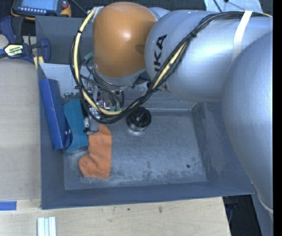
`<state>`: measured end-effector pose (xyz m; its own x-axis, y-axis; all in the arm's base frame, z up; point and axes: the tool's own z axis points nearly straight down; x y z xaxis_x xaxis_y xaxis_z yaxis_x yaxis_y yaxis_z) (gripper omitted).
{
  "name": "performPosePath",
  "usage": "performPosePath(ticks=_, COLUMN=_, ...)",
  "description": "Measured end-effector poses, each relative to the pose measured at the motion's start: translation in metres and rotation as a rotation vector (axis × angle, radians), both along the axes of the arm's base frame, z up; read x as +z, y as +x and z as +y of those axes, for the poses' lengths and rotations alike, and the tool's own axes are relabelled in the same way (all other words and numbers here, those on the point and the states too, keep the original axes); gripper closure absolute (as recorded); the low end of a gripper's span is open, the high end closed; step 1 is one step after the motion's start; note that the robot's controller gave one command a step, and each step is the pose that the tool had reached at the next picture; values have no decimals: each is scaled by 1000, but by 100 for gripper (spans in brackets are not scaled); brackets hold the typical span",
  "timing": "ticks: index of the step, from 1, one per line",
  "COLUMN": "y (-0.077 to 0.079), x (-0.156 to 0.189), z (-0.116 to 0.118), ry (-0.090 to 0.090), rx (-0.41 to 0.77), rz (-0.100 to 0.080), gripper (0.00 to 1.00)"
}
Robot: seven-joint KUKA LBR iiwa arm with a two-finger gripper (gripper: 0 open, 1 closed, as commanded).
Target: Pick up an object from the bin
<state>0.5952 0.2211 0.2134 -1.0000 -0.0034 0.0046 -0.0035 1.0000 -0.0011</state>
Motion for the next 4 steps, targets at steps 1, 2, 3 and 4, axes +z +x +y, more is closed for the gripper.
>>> performPosePath(ticks=1, y=1, x=5, z=-1, ry=2, rx=-3, rz=-7, gripper=0)
performPosePath(ticks=2, y=-14, x=-33, z=-11, ry=3, rx=-92, rz=-11, gripper=0)
performPosePath(ticks=3, y=-27, x=-70, z=-23, ry=2, rx=-93, rz=-7, gripper=0)
performPosePath(ticks=4, y=-32, x=-115, z=-26, ry=2, rx=-224, rz=-8, gripper=0)
